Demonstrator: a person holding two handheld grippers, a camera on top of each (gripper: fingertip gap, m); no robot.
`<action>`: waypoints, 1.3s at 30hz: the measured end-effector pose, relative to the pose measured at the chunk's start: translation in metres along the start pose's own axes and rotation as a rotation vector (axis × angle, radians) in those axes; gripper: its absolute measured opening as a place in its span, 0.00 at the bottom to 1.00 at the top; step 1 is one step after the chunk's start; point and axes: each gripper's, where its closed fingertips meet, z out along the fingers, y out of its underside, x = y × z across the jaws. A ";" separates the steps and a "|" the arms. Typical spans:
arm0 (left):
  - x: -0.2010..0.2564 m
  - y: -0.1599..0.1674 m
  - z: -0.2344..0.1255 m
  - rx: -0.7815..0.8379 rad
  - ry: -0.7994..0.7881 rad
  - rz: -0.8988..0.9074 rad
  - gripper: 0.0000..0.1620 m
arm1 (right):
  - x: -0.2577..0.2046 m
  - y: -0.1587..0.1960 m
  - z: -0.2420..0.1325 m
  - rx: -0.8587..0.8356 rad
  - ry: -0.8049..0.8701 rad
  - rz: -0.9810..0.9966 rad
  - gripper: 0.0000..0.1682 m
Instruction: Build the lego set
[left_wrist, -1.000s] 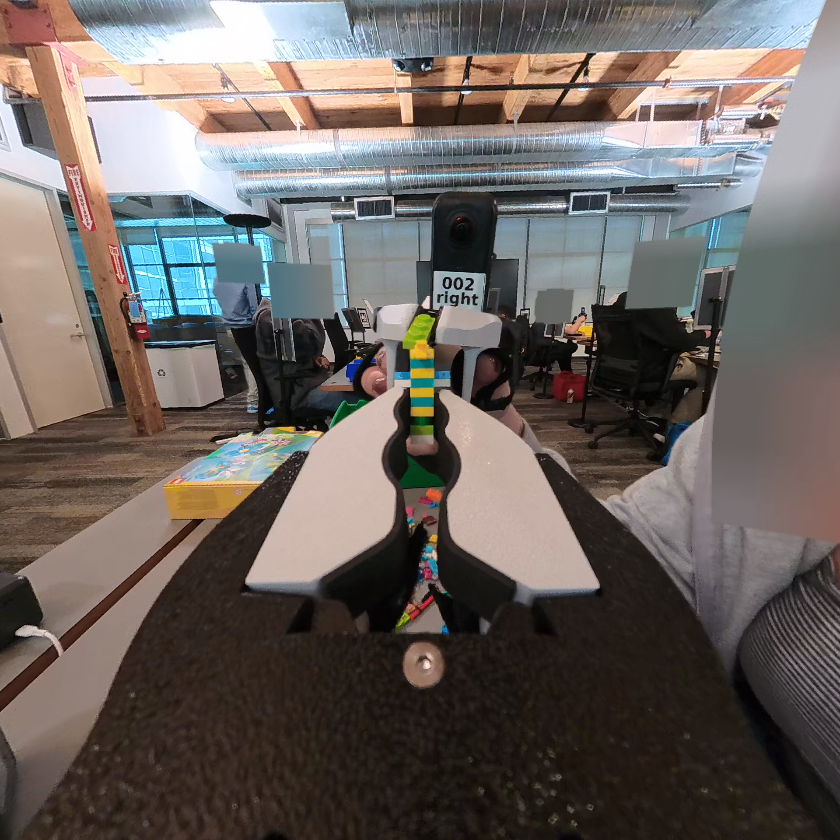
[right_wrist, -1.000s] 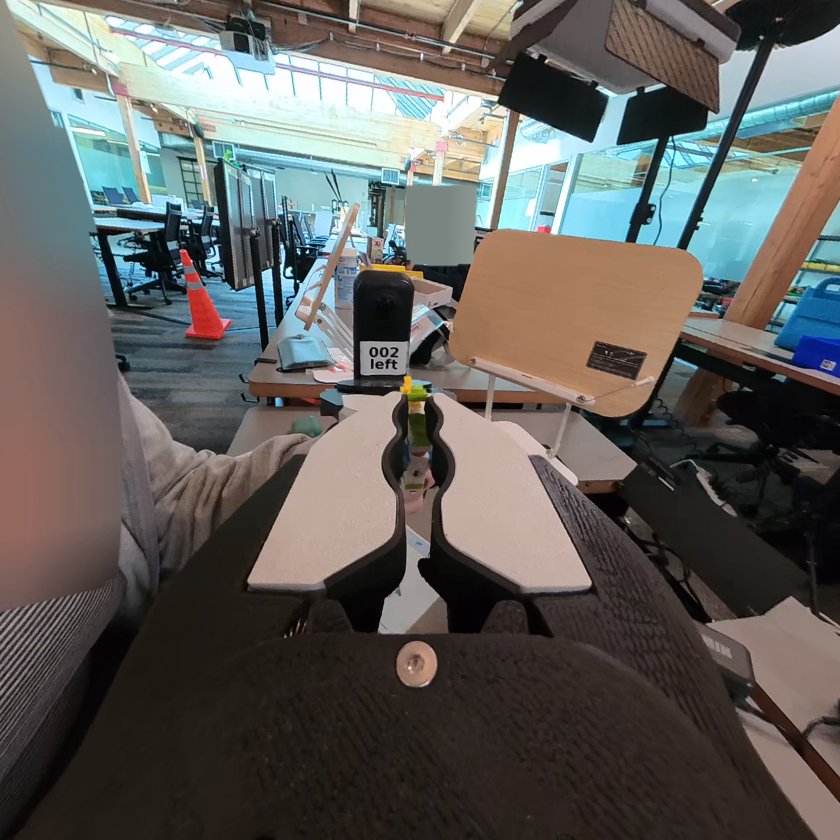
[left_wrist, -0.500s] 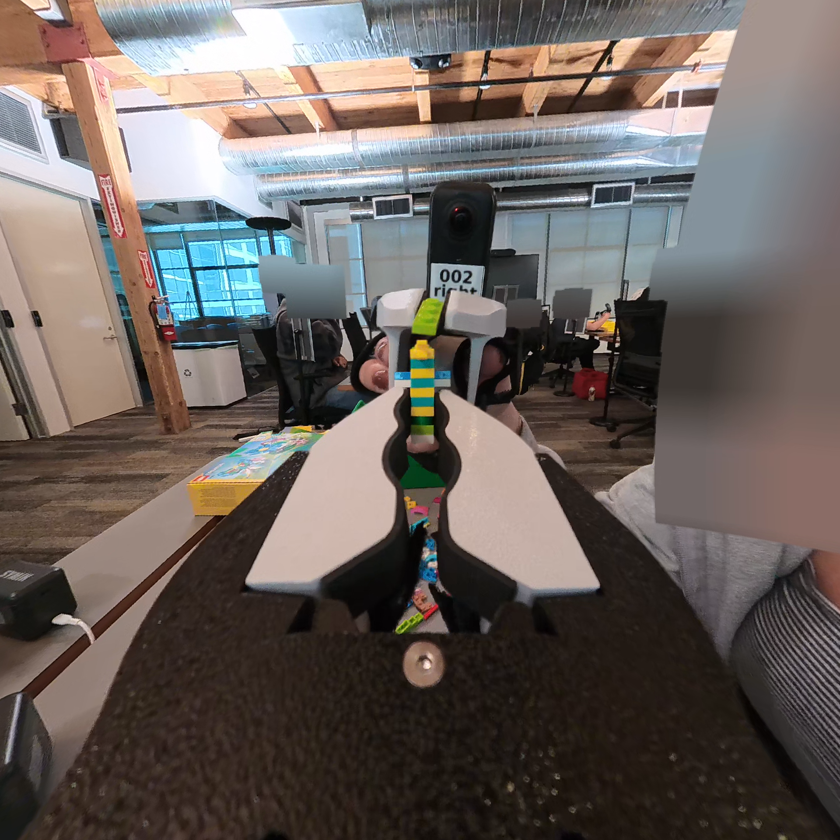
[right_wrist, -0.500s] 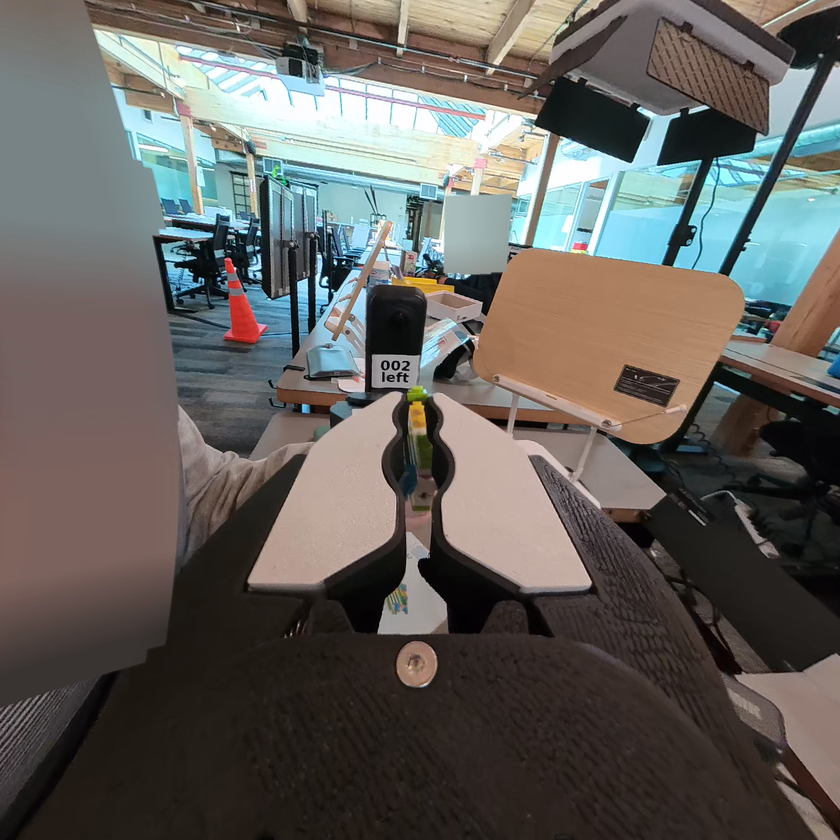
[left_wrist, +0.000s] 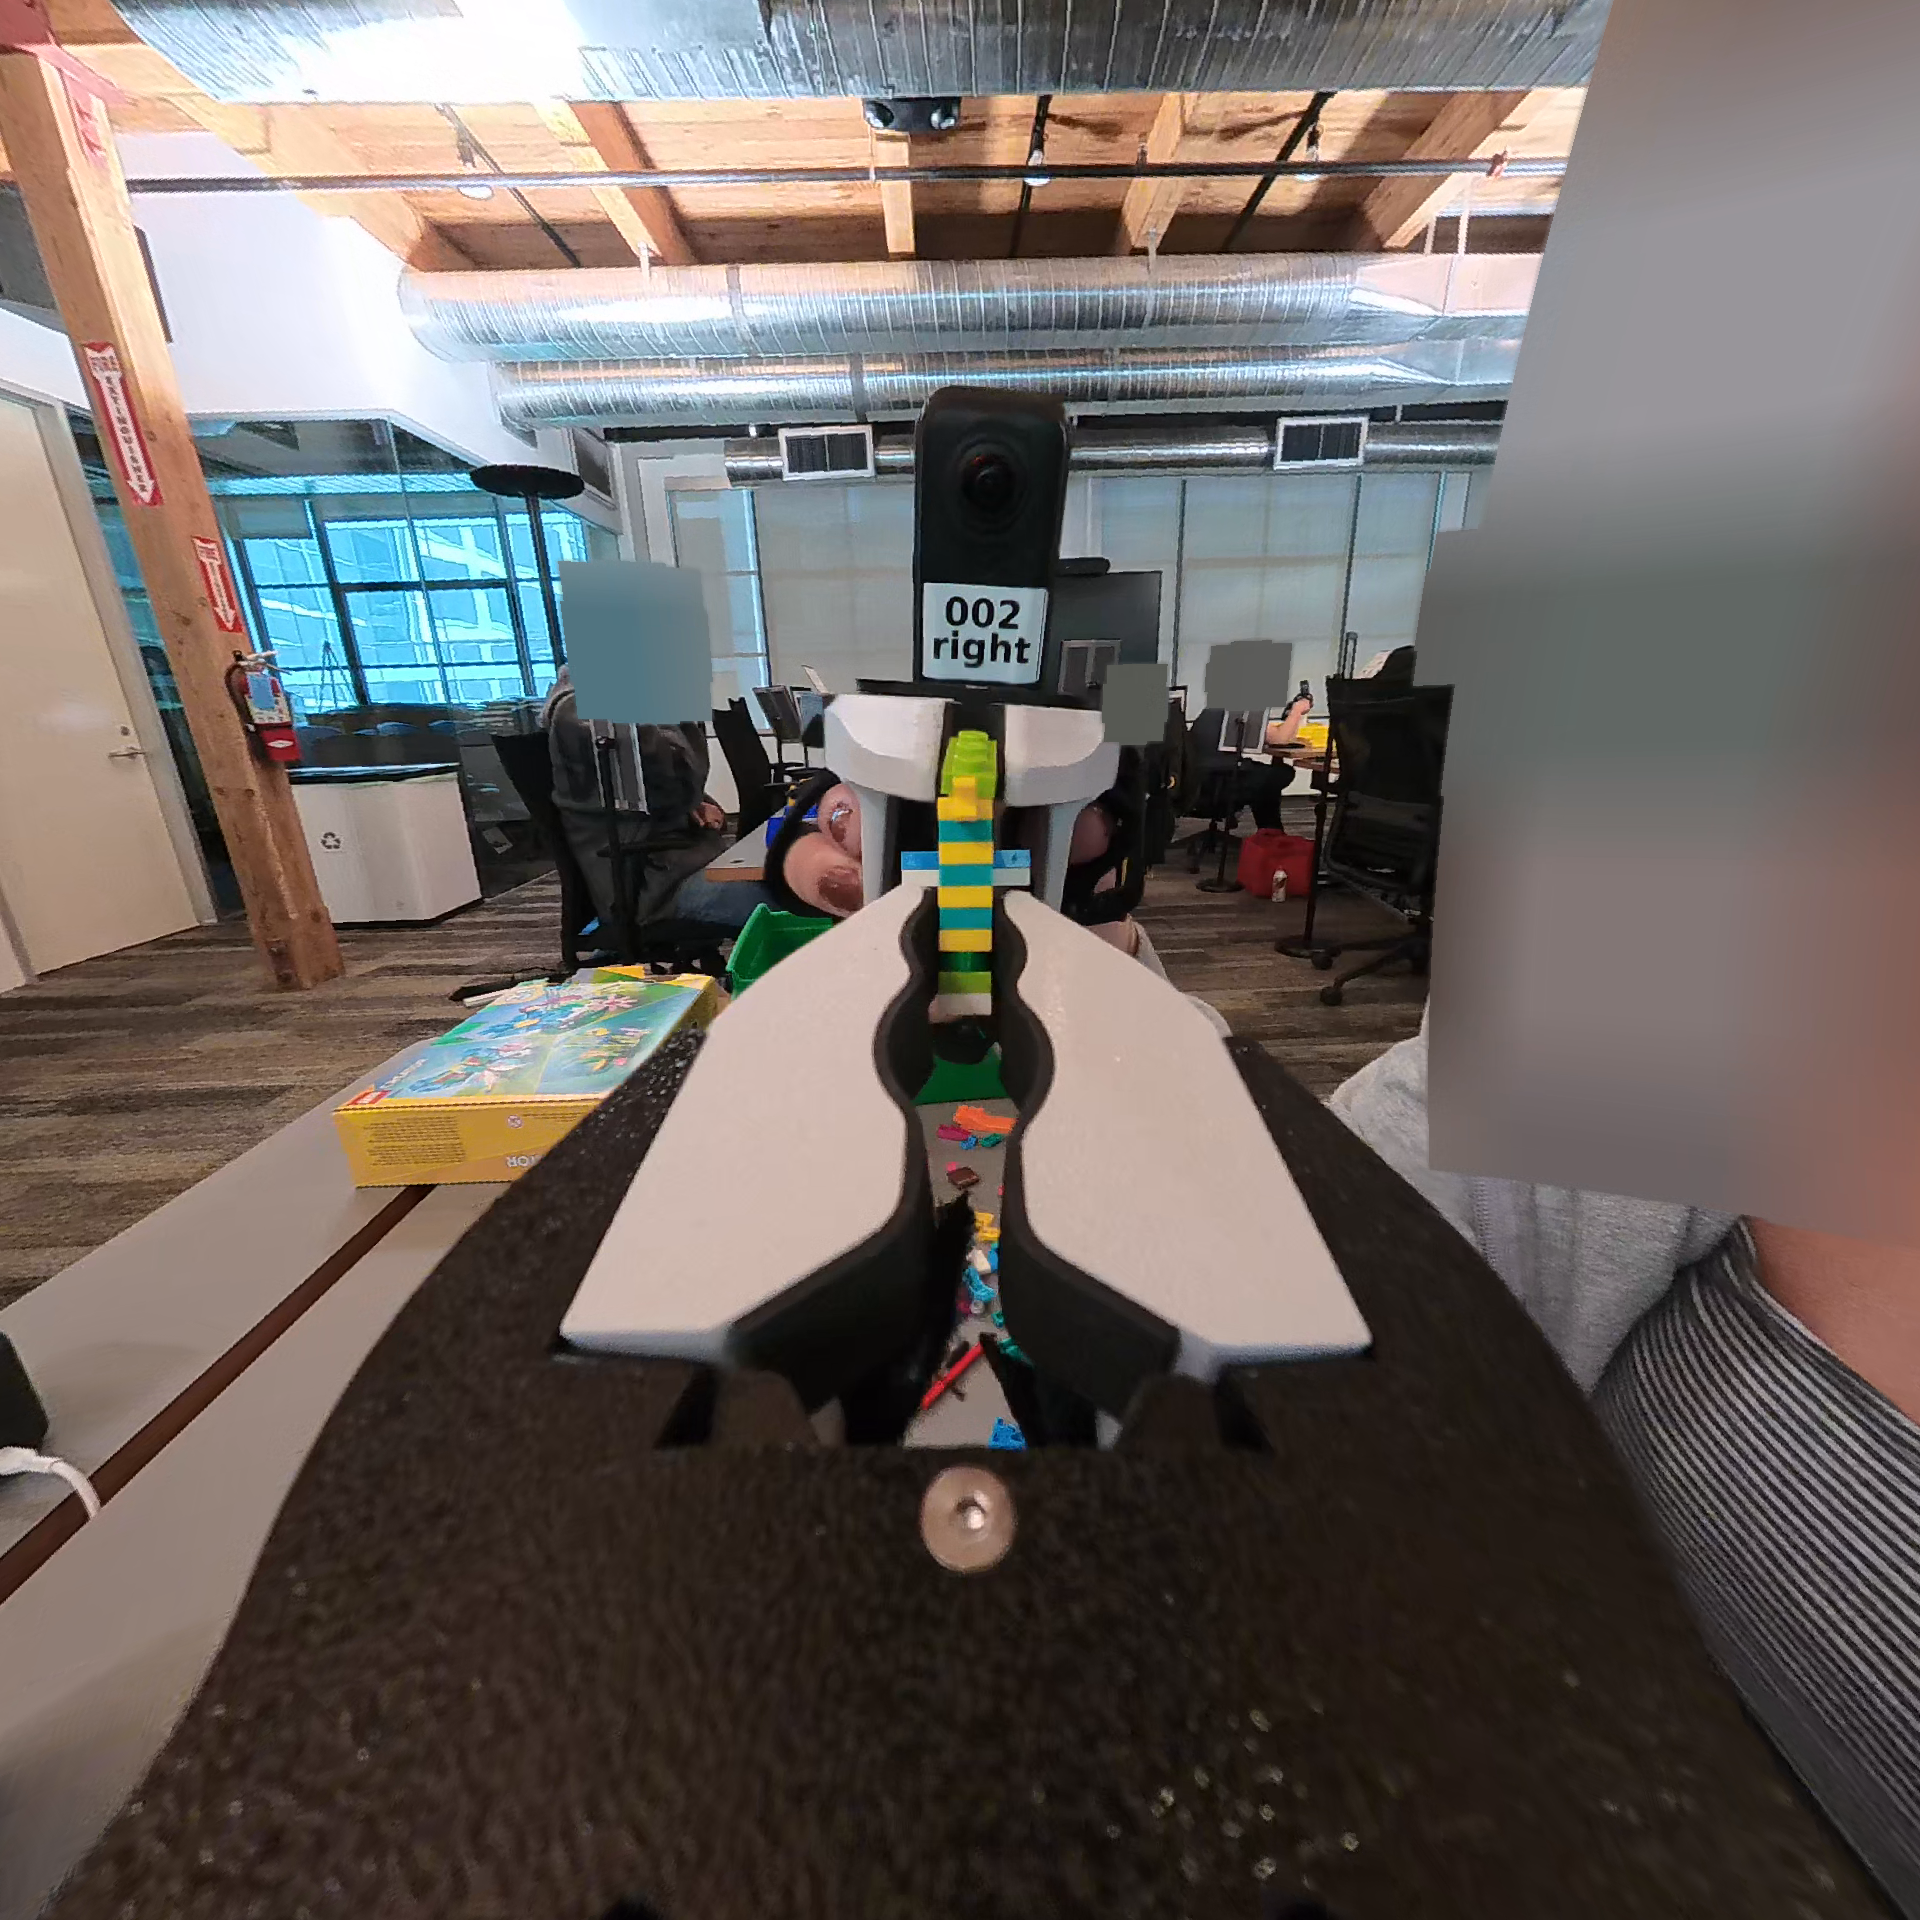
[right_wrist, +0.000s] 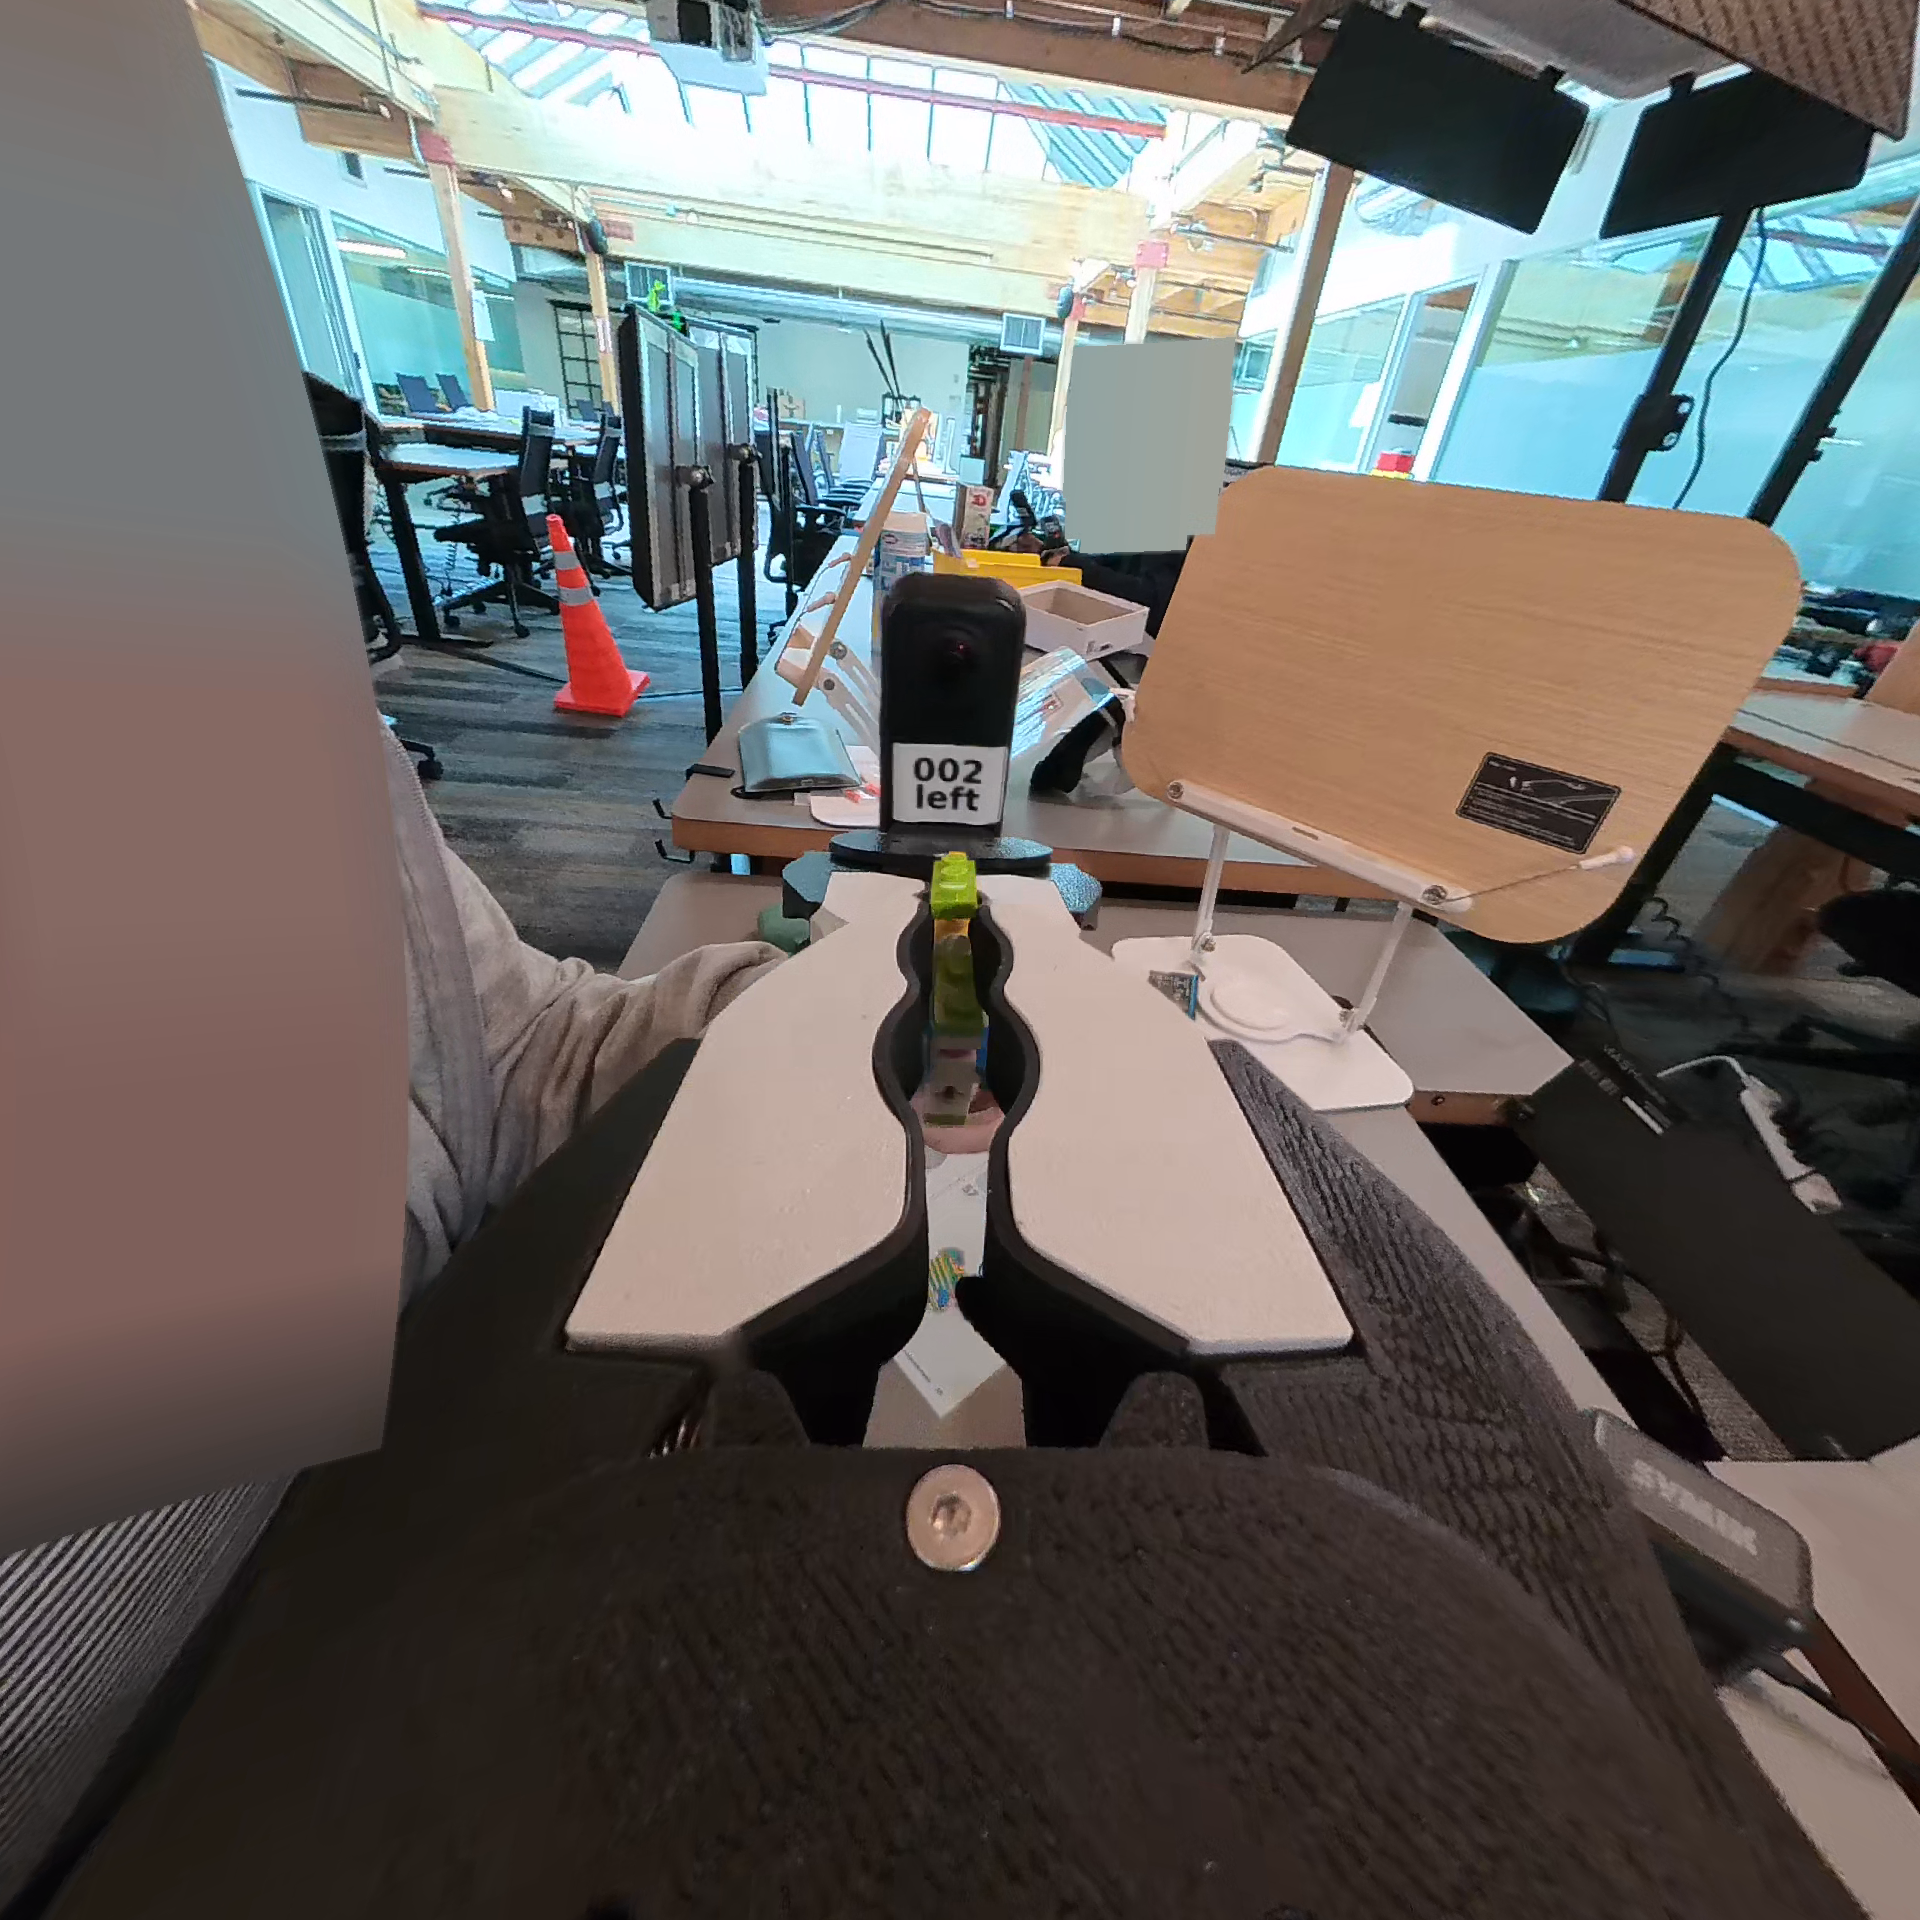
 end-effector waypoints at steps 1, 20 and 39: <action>0.000 0.001 0.001 -0.004 0.000 0.001 0.05 | 0.000 0.001 -0.001 -0.006 0.003 0.001 0.03; -0.003 0.008 0.000 -0.040 -0.004 0.000 0.05 | 0.001 0.004 -0.011 -0.046 0.047 0.016 0.03; -0.001 0.008 0.004 0.009 0.022 0.008 0.05 | 0.001 0.006 -0.013 -0.064 0.064 0.046 0.03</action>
